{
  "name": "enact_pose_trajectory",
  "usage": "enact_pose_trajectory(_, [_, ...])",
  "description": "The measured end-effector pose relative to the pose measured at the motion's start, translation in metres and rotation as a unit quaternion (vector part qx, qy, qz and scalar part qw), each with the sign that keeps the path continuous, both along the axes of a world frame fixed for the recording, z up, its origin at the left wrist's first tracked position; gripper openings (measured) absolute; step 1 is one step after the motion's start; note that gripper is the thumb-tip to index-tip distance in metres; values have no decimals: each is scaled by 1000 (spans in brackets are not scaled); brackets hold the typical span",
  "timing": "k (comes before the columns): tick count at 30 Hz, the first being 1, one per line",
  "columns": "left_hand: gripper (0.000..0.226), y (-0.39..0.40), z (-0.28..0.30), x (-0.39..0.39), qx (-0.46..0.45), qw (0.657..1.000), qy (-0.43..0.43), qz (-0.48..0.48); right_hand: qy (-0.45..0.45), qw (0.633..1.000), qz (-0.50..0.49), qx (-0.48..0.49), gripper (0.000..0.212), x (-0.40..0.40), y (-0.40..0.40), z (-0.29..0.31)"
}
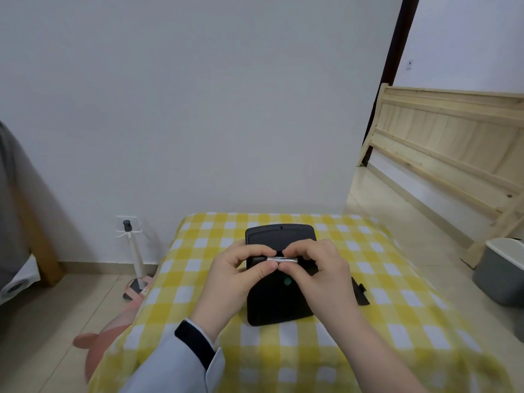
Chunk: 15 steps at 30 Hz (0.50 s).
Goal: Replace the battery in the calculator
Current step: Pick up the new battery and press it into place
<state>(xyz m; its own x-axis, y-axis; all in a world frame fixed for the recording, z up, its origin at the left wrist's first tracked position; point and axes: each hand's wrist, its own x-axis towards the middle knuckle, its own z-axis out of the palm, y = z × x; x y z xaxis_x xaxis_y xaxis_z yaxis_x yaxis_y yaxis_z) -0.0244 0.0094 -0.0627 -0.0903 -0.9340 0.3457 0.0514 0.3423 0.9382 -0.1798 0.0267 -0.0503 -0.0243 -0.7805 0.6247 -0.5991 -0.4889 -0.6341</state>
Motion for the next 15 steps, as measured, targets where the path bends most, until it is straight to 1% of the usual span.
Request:
enact_pose_trajectory(3, [35, 0, 2, -1, -9, 1000, -22, 10, -3, 1000, 1, -7, 13, 1, 1, 1])
enact_pose_trajectory(8, [34, 1, 5, -2, -15, 999, -44, 24, -9, 1000, 1, -9, 12, 0, -1, -1])
enact_pose_trajectory(10, [35, 1, 5, -3, -15, 998, -45, 30, -15, 1000, -3, -17, 17, -1, -1, -2])
enact_pose_trajectory(13, [33, 2, 4, -5, -9, 999, -38, 36, -78, 996, -34, -33, 26, -8, -2, -2])
enact_pose_trajectory(15, [29, 3, 4, -5, -1, 998, -40, 39, -146, 987, -60, 1, 24, -14, -7, -3])
